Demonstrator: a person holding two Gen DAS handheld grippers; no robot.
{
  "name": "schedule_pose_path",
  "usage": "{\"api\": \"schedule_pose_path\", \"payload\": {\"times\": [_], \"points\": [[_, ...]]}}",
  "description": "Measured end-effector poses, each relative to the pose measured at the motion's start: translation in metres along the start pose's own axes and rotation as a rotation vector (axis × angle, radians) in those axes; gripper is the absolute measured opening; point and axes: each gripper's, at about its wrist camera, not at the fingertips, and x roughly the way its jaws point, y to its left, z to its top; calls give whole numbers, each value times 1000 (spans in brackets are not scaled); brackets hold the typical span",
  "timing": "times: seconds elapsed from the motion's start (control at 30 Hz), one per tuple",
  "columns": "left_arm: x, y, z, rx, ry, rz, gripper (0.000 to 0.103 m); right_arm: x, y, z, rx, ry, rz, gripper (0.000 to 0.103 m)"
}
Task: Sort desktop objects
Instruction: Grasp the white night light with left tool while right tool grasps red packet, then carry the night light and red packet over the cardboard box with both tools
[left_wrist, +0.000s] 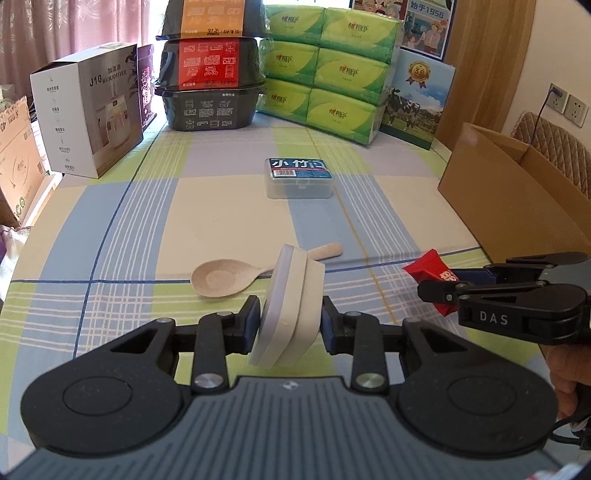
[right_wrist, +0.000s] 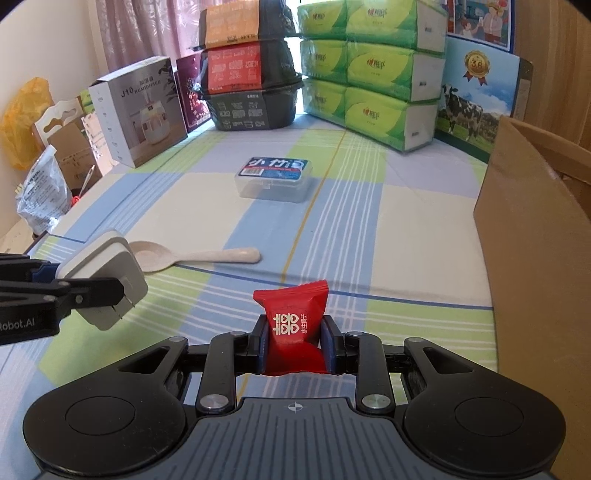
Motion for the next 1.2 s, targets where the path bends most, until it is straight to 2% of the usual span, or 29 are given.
{"api": "schedule_pose_path", "payload": {"times": [0.3, 0.7, 1.2], "points": [[-36, -15, -6, 0, -40, -8, 29, -48, 4, -16, 46, -41, 14, 26], [-90, -43, -26, -24, -53, -6, 29, -108, 14, -46, 81, -52, 22, 26], [-155, -106, -23, -19, -92, -38, 29, -218, -7, -49, 89, -171, -40, 26]]}}
